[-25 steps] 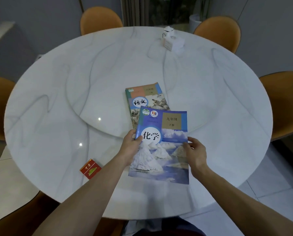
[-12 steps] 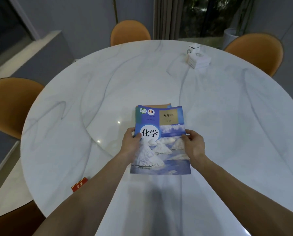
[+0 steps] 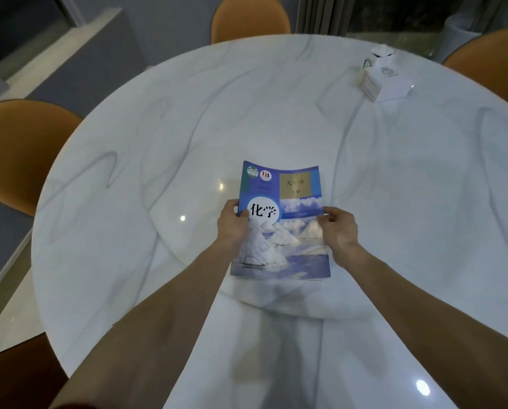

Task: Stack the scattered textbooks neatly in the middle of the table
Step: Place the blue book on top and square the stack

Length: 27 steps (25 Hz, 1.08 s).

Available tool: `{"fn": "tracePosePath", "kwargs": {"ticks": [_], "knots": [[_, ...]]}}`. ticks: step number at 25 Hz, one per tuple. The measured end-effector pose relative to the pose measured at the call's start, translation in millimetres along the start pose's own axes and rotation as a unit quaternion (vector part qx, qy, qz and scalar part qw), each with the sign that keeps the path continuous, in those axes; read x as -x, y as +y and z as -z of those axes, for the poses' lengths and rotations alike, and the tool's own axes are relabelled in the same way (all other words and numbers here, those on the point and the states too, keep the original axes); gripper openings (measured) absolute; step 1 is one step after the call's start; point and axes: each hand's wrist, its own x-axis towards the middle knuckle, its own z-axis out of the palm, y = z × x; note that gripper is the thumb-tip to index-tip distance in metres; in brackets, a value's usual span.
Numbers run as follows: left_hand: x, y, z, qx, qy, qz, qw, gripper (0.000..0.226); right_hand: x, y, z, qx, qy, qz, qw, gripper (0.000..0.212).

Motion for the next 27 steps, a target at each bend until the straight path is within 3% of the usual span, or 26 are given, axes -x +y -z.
{"fn": "tracePosePath", "kwargs": {"ticks": [8, 14, 23, 27], "knots": [[-18, -6, -4, -0.128, 0.004, -0.056, 0.990, 0.031, -25, 13, -15, 0.056, 0.003, -0.004, 0.998, 0.026], [-28, -11, -2, -0.243, -0.010, -0.079, 0.967, 0.019, -28, 19, -17, 0.114, 0.018, 0.007, 0.993, 0.026], [-27, -19, -3, -0.275, -0.058, -0.066, 0.957, 0.029, -30, 22, -21, 0.226, 0.025, 0.029, 0.973, 0.025], [-26, -23, -4, -0.299, -0.065, -0.074, 0.949, 0.032, -27, 22, -23, 0.211, 0.041, 0.021, 0.976, 0.023]]}}
